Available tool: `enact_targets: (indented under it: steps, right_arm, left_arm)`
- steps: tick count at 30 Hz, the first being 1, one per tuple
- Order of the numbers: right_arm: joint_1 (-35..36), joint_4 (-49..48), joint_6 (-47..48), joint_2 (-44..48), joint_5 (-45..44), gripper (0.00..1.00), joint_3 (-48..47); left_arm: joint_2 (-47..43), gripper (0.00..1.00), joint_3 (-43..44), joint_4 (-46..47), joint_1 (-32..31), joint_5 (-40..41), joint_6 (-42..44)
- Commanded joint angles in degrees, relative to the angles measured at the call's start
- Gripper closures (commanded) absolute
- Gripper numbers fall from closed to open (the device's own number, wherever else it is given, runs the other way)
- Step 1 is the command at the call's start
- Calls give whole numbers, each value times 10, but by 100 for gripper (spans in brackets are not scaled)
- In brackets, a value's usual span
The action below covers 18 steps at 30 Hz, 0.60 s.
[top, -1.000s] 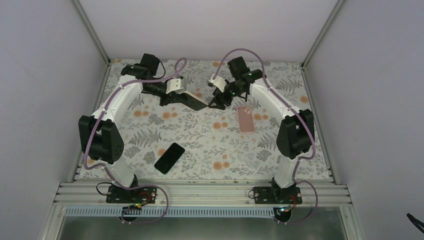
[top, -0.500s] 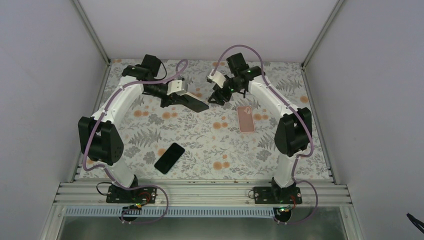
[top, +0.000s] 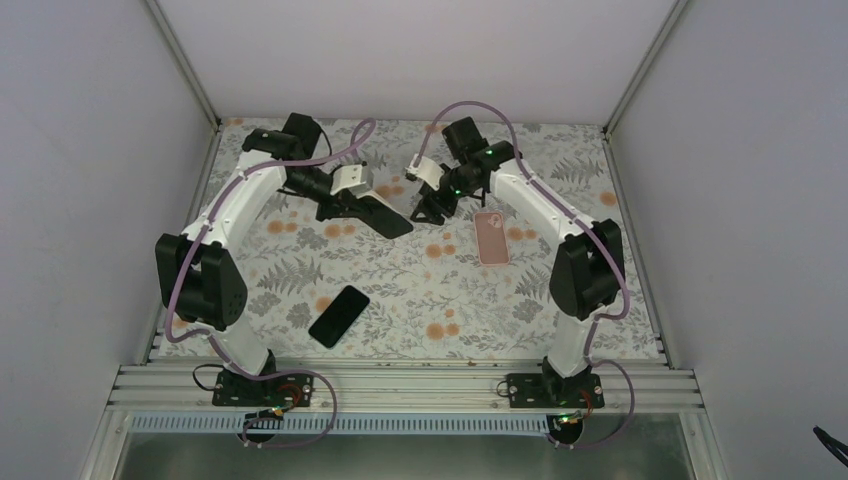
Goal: Take the phone out of the phone case
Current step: Remove the phone case from the phone.
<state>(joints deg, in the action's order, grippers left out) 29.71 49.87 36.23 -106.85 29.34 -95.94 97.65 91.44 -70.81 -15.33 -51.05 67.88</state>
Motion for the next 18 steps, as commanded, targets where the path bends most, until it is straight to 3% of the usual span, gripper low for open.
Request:
enact_targets:
  steps: [1,8,11,14,18]
  right_arm:
    - [66,-169,-60,-3,70,20,-42]
    - [110,-178,-97,-47,77,18,-117]
    - [111,-163,-104,-71,139,18,-159]
    - [112,-88,-67,-103,247,19,-192]
    - [118,7,27,-125,376,30,-181]
  left_arm:
    - [-1,98,14,-70,-43,-195,24]
    - [-5,98,9,-70,-37,-206,31]
    - [-7,98,7,-70,-32,-207,34]
    - [-12,98,15,-70,-19,-211,33]
    - [-15,98,29,-70,5,-214,37]
